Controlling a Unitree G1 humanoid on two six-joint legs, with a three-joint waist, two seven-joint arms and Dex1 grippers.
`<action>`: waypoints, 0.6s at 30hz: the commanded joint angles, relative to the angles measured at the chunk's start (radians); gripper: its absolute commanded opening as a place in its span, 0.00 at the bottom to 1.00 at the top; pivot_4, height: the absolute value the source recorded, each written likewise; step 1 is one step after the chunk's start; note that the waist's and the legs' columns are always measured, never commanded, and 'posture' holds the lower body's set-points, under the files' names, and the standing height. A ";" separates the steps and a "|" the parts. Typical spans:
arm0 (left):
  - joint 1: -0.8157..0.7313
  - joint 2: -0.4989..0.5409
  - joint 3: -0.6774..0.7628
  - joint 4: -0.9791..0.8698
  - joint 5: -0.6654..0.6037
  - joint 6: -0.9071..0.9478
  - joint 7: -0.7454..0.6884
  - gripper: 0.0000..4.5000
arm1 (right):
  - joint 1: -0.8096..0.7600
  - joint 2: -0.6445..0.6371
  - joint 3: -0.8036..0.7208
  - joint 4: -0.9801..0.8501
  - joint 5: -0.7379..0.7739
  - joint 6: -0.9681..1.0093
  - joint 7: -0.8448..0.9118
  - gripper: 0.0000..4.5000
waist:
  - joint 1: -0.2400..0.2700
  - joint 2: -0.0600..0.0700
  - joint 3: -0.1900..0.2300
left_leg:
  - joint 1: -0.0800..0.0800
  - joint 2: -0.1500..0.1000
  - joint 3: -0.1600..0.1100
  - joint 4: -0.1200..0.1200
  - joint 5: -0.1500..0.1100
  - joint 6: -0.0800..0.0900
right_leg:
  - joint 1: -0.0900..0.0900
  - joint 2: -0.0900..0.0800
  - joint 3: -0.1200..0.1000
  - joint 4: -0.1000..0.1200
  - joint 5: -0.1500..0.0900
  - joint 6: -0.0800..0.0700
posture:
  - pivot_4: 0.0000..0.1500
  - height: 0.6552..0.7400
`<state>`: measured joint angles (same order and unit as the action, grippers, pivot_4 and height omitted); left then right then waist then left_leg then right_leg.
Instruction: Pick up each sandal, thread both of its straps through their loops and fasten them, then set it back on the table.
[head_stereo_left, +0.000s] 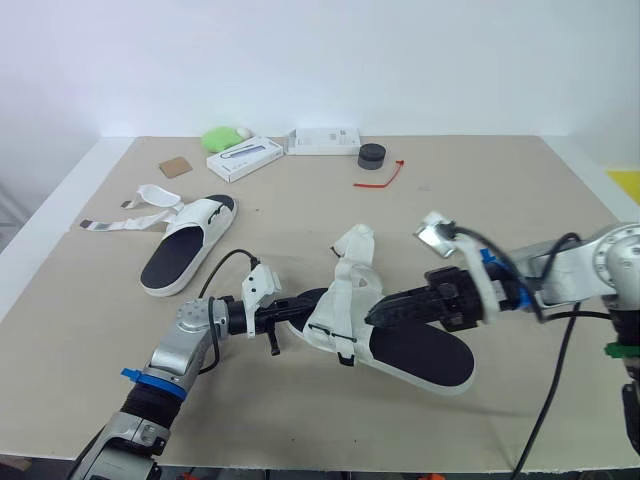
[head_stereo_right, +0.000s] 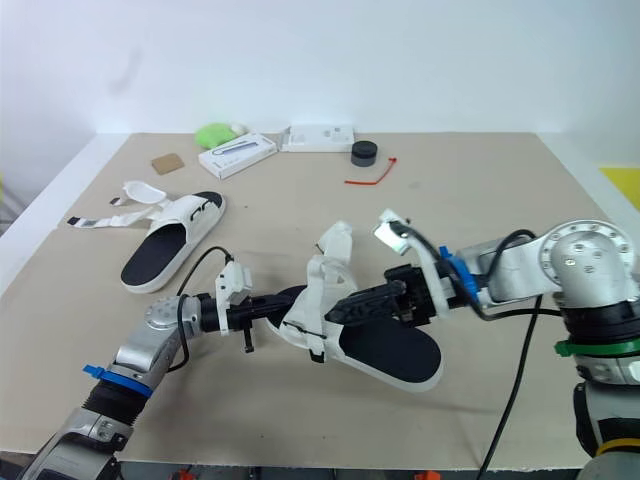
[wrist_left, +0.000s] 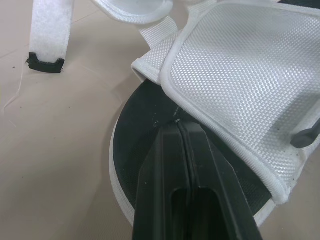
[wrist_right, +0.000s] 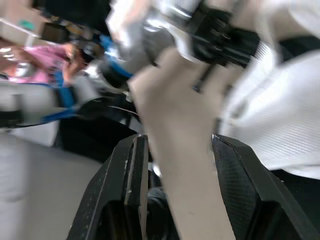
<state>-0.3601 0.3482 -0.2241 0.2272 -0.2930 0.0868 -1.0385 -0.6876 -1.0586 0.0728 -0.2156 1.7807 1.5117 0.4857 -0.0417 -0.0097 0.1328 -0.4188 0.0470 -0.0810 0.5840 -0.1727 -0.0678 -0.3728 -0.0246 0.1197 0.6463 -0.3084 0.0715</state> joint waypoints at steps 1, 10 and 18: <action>0.061 0.018 -0.061 0.165 0.087 0.094 0.015 0.00 | 0.115 -0.061 -0.016 -0.167 0.052 0.006 0.057 0.50 | 0.000 0.000 0.000 | 0.000 0.000 0.000 0.000 0.000 -0.001 | 0.000 0.000 0.000 0.000 0.000 0.000 | 1.00 1.00; 0.046 0.009 -0.063 0.178 0.087 0.096 0.007 0.00 | 0.205 0.031 0.153 -0.110 -0.052 -0.114 -0.240 0.50 | -0.003 -0.003 -0.001 | 0.001 0.000 0.002 0.003 -0.001 -0.002 | 0.000 -0.002 0.000 0.000 0.000 0.001 | 1.00 1.00; 0.041 0.014 -0.059 0.168 0.088 0.106 -0.001 0.00 | 0.126 0.142 0.195 -0.024 -0.106 -0.103 -0.370 0.50 | -0.001 -0.003 0.000 | -0.001 -0.002 0.001 0.004 0.000 -0.002 | 0.000 -0.003 0.000 -0.001 0.001 0.002 | 1.00 1.00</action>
<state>-0.3825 0.3371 -0.2189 0.2607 -0.2930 0.0914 -1.0582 -0.5385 -0.9261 0.2720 -0.2611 1.7030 1.4120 0.1482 -0.0429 -0.0123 0.1327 -0.4198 0.0456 -0.0799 0.5876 -0.1727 -0.0700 -0.3728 -0.0269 0.1198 0.6457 -0.3071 0.0731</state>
